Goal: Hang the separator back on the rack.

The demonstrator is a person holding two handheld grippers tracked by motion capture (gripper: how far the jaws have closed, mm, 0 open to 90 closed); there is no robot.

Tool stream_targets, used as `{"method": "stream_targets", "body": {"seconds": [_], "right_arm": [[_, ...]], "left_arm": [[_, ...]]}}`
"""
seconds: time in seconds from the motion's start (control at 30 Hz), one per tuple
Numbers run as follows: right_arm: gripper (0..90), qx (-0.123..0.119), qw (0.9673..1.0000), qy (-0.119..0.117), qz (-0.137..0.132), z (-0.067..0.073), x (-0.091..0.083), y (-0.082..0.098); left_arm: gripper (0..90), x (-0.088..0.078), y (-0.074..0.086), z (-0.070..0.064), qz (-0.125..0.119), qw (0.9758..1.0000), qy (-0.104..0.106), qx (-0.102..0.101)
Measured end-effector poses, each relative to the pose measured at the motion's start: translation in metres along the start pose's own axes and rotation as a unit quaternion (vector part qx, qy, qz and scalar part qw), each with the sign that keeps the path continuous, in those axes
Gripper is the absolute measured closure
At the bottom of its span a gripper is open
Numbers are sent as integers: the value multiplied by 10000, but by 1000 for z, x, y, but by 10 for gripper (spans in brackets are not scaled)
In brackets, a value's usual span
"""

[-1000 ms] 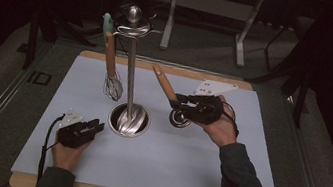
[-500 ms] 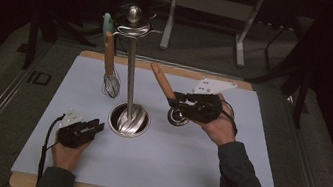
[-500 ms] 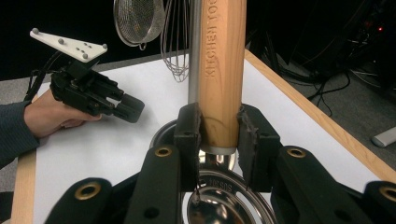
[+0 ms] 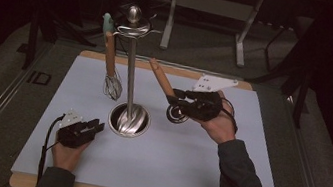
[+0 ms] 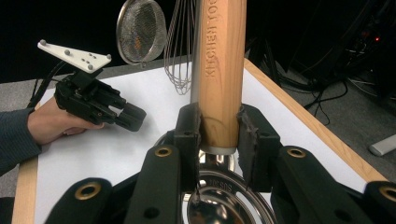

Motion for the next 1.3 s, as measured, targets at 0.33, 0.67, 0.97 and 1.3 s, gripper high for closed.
{"method": "stream_targets", "body": {"seconds": [0.33, 0.67, 0.97, 1.3], "right_arm": [[710, -66, 10000, 7, -28, 2, -2, -6], [710, -150, 9999, 25, -62, 3, -4, -16], [710, -181, 9997, 7, -143, 4, -6, -22], [710, -209, 9996, 10, -170, 5, -7, -27]], "left_arm": [[677, 0, 0, 0, 7, 10000, 3, 7], [677, 0, 0, 0, 9, 10000, 3, 12], [677, 0, 0, 0, 8, 10000, -7, 16], [677, 0, 0, 0, 18, 10000, -5, 21]]}}
Point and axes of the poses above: each handheld gripper's, and its own axes: x roughly forward along the jaws, y roughly out of its underside, z roughly to its left, the point moved 8 cm from there along x, roughly forward along the jaws, and after that the axes turned 15 degrees about -y, right-handed, at the moved point
